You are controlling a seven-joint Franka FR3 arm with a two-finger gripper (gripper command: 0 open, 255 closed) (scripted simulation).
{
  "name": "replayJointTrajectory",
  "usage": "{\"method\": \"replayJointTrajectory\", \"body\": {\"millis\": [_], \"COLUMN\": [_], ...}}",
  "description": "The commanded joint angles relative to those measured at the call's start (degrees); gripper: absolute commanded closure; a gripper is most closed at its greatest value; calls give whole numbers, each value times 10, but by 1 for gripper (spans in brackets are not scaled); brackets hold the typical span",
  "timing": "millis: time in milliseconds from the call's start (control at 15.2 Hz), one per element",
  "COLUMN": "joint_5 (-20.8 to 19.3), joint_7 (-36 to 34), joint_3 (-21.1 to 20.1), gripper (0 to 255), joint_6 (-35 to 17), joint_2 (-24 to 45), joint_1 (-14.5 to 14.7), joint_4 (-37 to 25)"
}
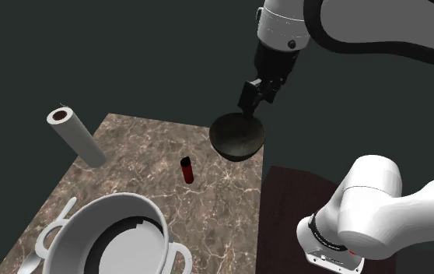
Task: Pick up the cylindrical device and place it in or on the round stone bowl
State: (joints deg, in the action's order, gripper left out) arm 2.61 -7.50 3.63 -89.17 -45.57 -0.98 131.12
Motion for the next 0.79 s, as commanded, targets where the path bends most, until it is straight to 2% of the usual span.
{"method": "replayJointTrajectory", "body": {"millis": [0, 726], "joint_5": [0, 32], "joint_7": [0, -146], "joint_3": [0, -123], "gripper": [0, 0], "joint_6": [0, -141], "joint_2": [0, 141], "joint_1": [0, 16], "joint_4": [0, 6]}}
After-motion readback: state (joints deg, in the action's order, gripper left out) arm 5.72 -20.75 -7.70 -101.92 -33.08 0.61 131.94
